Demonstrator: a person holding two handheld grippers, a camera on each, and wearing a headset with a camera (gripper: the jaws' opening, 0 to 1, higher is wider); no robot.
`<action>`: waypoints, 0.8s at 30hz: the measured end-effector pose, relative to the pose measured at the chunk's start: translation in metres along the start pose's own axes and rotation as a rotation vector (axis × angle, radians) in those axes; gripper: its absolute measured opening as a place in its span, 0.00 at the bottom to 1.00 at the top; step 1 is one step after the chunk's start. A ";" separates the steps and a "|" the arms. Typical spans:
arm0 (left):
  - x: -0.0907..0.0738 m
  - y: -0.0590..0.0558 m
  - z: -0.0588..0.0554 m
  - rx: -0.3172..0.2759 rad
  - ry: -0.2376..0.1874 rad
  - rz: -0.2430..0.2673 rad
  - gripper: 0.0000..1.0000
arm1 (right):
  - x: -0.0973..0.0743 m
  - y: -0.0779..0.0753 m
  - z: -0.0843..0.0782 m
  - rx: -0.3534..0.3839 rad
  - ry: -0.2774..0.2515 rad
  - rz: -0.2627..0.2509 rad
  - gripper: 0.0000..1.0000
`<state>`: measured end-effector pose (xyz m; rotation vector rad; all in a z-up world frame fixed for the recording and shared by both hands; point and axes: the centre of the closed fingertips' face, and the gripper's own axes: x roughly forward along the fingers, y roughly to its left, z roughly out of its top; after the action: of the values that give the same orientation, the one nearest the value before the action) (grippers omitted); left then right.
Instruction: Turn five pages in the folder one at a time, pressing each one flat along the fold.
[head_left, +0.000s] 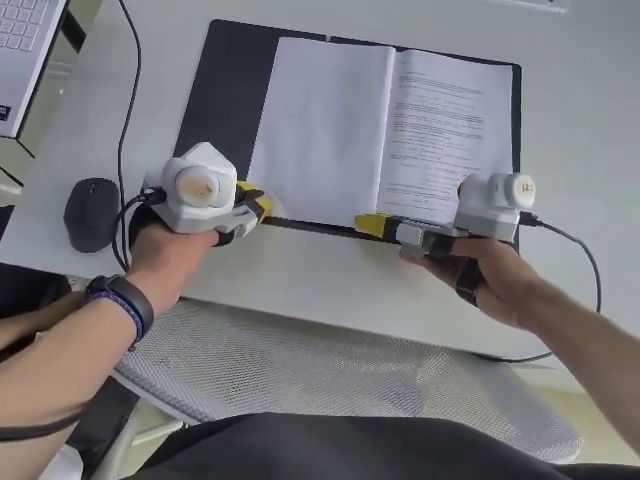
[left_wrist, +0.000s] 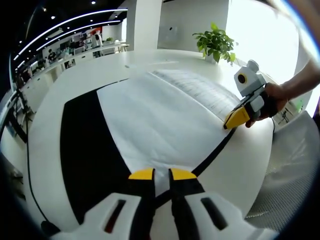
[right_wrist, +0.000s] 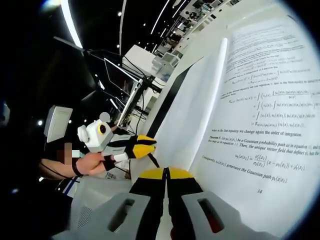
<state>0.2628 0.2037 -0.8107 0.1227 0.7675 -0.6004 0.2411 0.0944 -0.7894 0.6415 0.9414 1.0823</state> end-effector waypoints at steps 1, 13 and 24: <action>0.000 0.000 0.000 0.000 0.001 0.000 0.09 | 0.000 0.000 0.000 0.003 -0.002 -0.003 0.00; -0.002 -0.001 0.000 -0.007 0.004 -0.015 0.09 | -0.013 0.009 -0.004 -0.025 -0.019 -0.022 0.03; -0.011 -0.012 0.009 -0.045 -0.004 -0.037 0.17 | -0.036 0.008 0.017 -0.074 -0.076 -0.077 0.18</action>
<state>0.2556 0.1963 -0.7949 0.0657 0.7799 -0.6180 0.2464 0.0637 -0.7634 0.5778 0.8499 1.0126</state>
